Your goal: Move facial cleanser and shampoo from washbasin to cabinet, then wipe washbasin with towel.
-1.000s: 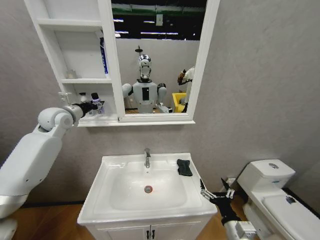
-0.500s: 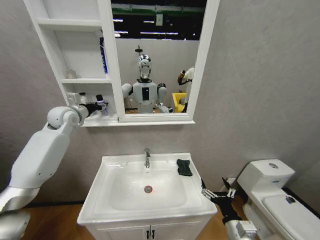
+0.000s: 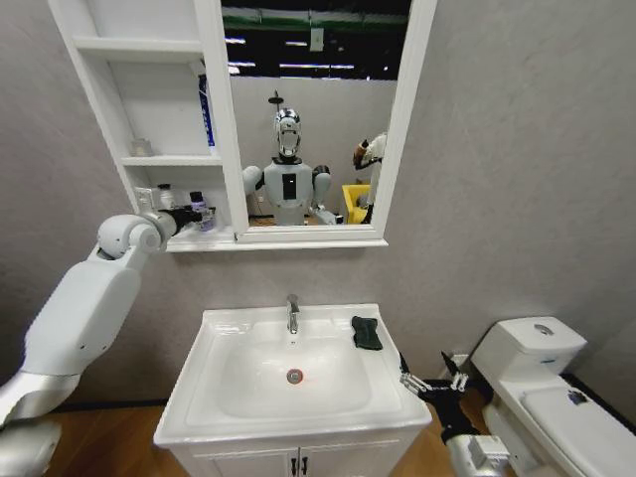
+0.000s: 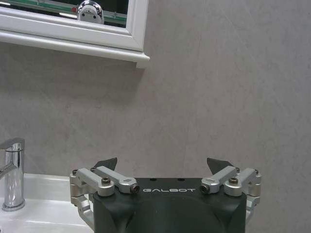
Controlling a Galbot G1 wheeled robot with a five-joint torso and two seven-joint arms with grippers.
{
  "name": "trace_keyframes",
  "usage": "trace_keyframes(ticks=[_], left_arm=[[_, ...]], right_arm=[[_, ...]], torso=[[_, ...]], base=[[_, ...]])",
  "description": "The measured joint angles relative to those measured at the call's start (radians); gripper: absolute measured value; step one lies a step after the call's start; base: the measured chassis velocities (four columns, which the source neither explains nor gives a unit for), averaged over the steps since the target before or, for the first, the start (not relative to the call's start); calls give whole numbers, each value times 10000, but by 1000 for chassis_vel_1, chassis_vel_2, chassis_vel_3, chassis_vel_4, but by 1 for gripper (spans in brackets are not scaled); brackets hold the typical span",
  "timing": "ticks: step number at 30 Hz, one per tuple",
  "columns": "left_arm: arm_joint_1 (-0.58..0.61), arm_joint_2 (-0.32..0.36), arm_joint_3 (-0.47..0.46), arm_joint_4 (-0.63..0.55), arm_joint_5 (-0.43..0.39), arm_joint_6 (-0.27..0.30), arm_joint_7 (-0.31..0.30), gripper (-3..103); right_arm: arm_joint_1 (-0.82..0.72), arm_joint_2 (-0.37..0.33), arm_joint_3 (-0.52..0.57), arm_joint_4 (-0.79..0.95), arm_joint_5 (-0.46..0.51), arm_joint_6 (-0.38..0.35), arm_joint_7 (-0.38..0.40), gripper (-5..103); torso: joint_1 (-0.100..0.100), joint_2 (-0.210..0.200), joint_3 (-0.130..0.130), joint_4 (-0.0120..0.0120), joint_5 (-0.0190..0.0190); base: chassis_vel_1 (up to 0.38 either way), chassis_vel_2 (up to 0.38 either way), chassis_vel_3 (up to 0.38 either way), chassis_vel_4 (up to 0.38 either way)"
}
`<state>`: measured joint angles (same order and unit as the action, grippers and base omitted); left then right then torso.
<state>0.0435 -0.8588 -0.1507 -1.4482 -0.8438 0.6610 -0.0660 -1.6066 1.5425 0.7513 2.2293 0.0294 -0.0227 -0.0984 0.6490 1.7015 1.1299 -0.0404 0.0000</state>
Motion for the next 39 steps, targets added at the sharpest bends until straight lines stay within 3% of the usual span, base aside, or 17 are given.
trace_keyframes(ticks=[5, 18, 20, 22, 23, 25, 28, 30, 32, 33, 35, 36, 37, 39], left_arm=[[241, 76, -157, -196, -2, -76, -16, 97], [2289, 931, -1647, -2151, -348, -465, -264, 100], [2735, 1079, -1925, -2664, -371, -571, -507, 100], [4063, 1272, -2595, -4380, -734, -574, -1718, 100], [4063, 1272, -2595, -4380, -734, -574, -1718, 100], [5472, 1122, -3443, -5766, -868, -462, -2517, 100], [6371, 864, -4015, -6508, -765, -429, -2747, 100], [8651, -6, -5357, -7909, 125, -480, -2746, 100], [10716, -1183, -6321, -8636, 1837, -988, -2096, 100], [10716, -1183, -6321, -8636, 1837, -988, -2096, 100], [12706, -2523, -7058, -9057, 3428, -1933, -949, 100], [12706, -2523, -7058, -9057, 3428, -1933, -949, 100], [14054, -3797, -7447, -9315, 4556, -2813, -120, 100], [15382, -5280, -7774, -9565, 5464, -3752, 683, 100]], right_arm=[[0, -13, 14, 15, 9, -4, 4, 100], [-18, 92, -1, -64, 9, 54, 1, 100], [-29, 101, 0, -64, 11, 73, 1, 100], [-37, 169, -16, -53, 14, 122, 28, 100], [-37, 169, -16, -53, 14, 122, 28, 100], [-52, 210, -37, -18, 13, 149, 61, 100], [-72, 204, -35, 16, 13, 157, 77, 100], [-116, 134, 13, 86, 52, 172, 89, 100], [-149, 66, 43, 113, 93, 180, 90, 100], [-149, 66, 43, 113, 93, 180, 90, 100], [-168, 50, 25, 118, 119, 199, 93, 100], [-168, 50, 25, 118, 119, 199, 93, 100], [-165, 50, -56, 102, 147, 214, 91, 100], [-140, 44, -149, 46, 149, 214, 72, 100]], torso=[[0, 0, 0, -1, 1], [-1, 1, 0, 0, -2], [0, 2, -1, 1, -3], [-1, 2, -2, -1, 2], [-1, 2, -2, -1, 2], [-2, 2, -2, 1, 2], [-1, 2, -1, 0, -1], [-1, 2, -3, -5, 8], [-1, 2, -3, 1, -7], [-1, 2, -3, 1, -7], [-3, 3, -3, 4, 0], [-3, 3, -3, 4, 0], [-3, 2, -3, 6, -3], [-4, 3, -4, 6, 4]], base=[[0, 0, 0, 0], [0, 0, 0, 0], [0, 0, 0, 0], [0, 0, 0, 0], [0, 0, 0, 0], [0, 0, 0, 0], [0, 0, 0, 0], [0, 0, 0, 0], [0, 0, 0, 0], [0, 0, 0, 0], [0, 0, 0, 0], [0, 0, 0, 0], [0, 0, 0, 0], [0, 0, 0, 0]])
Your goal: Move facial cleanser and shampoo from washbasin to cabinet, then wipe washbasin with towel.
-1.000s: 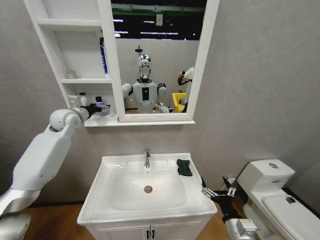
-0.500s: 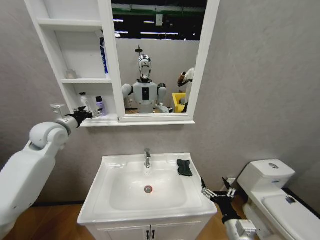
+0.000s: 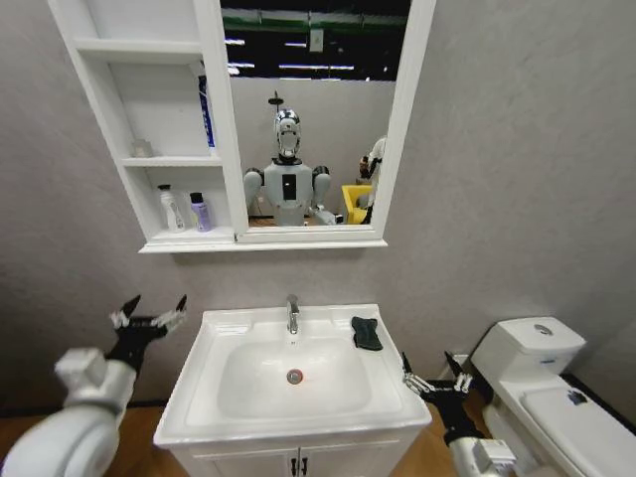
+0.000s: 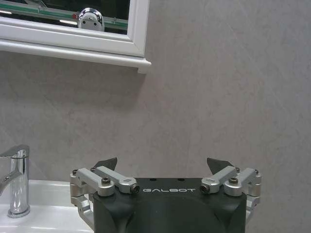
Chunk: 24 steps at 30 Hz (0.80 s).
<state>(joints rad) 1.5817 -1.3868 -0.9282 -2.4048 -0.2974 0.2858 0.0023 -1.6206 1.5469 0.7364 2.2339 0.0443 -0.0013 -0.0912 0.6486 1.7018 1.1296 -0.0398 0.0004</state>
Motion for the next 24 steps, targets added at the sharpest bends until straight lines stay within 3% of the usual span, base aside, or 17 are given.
trace_keyframes(ticks=[1, 3, 4, 6, 10, 24], left_arm=[[0, 0, 0, 0, 0, 0, 0, 100], [1247, -1078, -93, -107, 517, -861, 507, 100], [1247, -1078, -93, -107, 517, -861, 507, 100], [2179, -1567, -82, -83, 634, -1483, 740, 100], [2451, -1629, -27, -34, 725, -1672, 730, 100], [2301, -1538, 43, 30, 711, -1631, 649, 100]], right_arm=[[0, 0, 0, 0, 0, 0, 0, 100], [92, -40, -119, -92, 0, -22, -20, 100], [92, -40, -119, -92, 0, -22, -20, 100], [168, -67, -219, -126, 17, -176, 0, 100], [152, -116, -250, -63, 137, -489, 102, 100], [146, 46, 21, -100, 79, -356, -75, 100]], torso=[[0, 0, 0, 0, 0], [0, 0, 0, -4, 0], [0, 0, 0, -4, 0], [1, -1, 2, -4, 0], [2, -2, 2, -9, -3], [4, -3, 3, -7, -5]], base=[[0, 0, 0, 0], [0, 0, 0, 0], [0, 0, 0, 0], [0, 0, 0, 0], [0, 0, 0, 0], [0, 0, 0, 0]])
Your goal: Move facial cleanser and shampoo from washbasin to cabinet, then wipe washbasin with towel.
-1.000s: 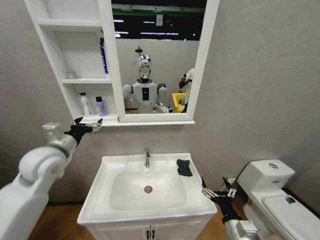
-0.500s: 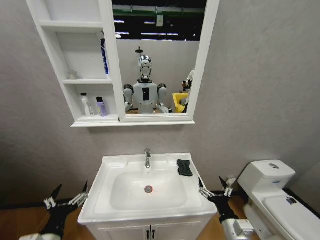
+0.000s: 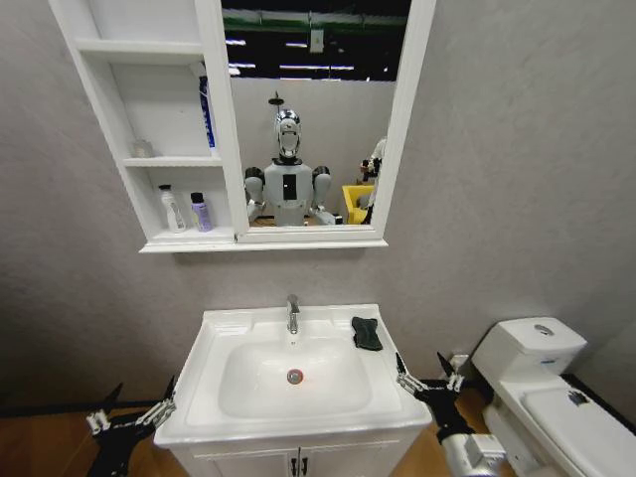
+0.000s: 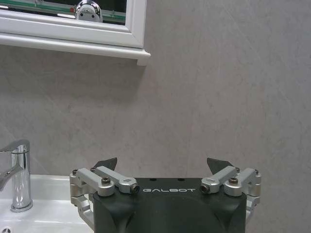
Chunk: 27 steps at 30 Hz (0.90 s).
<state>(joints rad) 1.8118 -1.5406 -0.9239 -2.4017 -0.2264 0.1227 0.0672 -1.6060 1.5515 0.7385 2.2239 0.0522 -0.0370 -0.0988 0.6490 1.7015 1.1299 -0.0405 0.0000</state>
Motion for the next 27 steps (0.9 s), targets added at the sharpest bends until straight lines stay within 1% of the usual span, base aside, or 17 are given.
trace_keyframes(ticks=[4, 7, 13, 22, 24, 27], left_arm=[[-23, 14, 8, 7, -18, 18, -8, 100], [-40, 25, 15, 12, -33, 31, -16, 100], [-55, 34, 19, 16, -44, 45, -21, 100], [-68, 41, 27, 23, -51, 54, -27, 100], [-70, 42, 28, 24, -52, 55, -28, 100], [-71, 45, 31, 26, -55, 59, -33, 100]], right_arm=[[-1, -5, 16, -9, -1, -131, 18, 100], [-25, -36, 29, 33, -16, -279, -122, 100], [37, -37, -37, -2, -87, -322, -279, 100], [91, -62, -132, -19, -116, -428, -308, 100], [142, -82, -153, -73, -98, -453, -268, 100], [873, -400, -215, -751, 219, -844, 246, 100]], torso=[[1, 0, 0, 1, 0], [0, 0, 0, 1, 0], [1, 0, 0, 1, 0], [0, 0, 0, 1, 0], [0, 0, 0, 1, 0], [0, 0, 0, 0, 0]], base=[[0, 0, 0, 0], [0, 0, 0, 0], [0, 0, 0, 0], [0, 0, 0, 0], [0, 0, 0, 0], [0, 0, 0, 0]])
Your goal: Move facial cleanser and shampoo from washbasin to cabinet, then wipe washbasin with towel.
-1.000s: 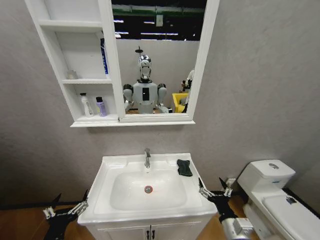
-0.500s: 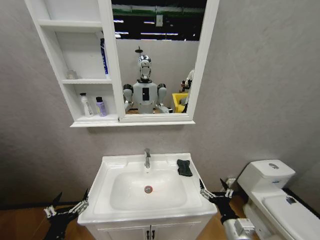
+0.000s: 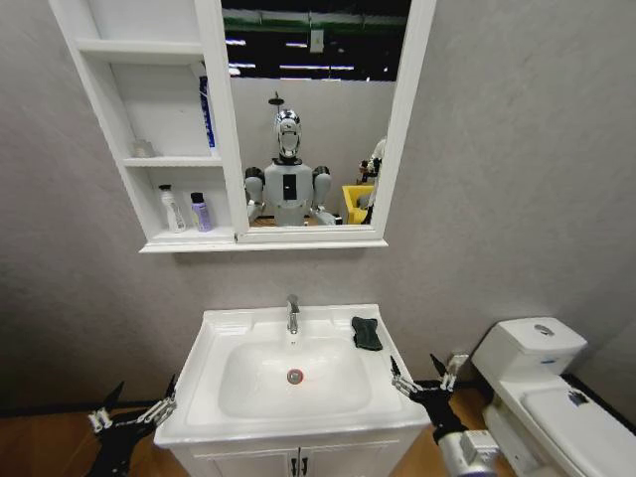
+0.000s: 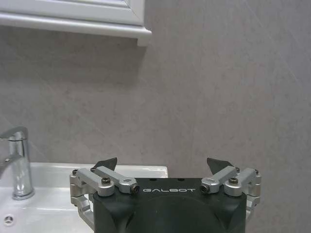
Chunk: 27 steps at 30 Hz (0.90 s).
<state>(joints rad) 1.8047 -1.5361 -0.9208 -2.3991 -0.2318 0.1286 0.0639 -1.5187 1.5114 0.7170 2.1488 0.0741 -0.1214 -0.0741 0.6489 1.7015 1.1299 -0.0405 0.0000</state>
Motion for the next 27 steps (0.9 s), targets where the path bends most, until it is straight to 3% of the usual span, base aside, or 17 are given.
trace_keyframes(ticks=[2, 6, 7, 11, 14, 17, 22, 27], left_arm=[[-1, 0, 0, 1, 0, 1, -1, 100], [-3, 1, 1, 1, -5, 5, -2, 100], [-3, 2, 1, 1, -6, 6, -2, 100], [-3, 2, 1, 1, -7, 8, -1, 100], [-2, 3, 2, 2, -7, 11, 0, 100], [-2, 3, 2, 2, -8, 11, -1, 100], [-2, 4, 2, 2, -8, 11, -1, 100], [-1, 4, 2, 2, -8, 11, -1, 100]], right_arm=[[186, -89, 1, -173, 63, -67, 86, 100], [1059, -726, 116, -1152, 723, -497, 1040, 100], [1387, -925, 87, -1596, 948, -613, 1290, 100], [2135, -1272, -182, -2335, 1278, -962, 1391, 100], [3443, -1733, -866, -3189, 2177, -1826, 1562, 100], [4284, -1968, -1321, -3872, 2423, -1878, 1619, 100], [5586, -2204, -2148, -5379, 3175, -2175, 2095, 100], [7000, -2189, -3137, -6761, 4209, -2982, 3068, 100]], torso=[[1, 0, 0, 0, 1], [2, -1, 1, 3, -1], [1, 0, 1, -6, 1], [1, -1, 1, -1, 4], [1, -1, 1, -1, 1], [2, -1, 1, 8, -5], [3, -2, 2, 3, 0], [2, -1, 2, 2, -1]], base=[[0, 0, 0, 0], [0, 0, 0, 0], [0, 0, 0, 0], [0, 0, 0, 0], [0, 0, 0, 0], [0, 0, 0, 0], [0, 0, 0, 0], [0, 0, 0, 0]])
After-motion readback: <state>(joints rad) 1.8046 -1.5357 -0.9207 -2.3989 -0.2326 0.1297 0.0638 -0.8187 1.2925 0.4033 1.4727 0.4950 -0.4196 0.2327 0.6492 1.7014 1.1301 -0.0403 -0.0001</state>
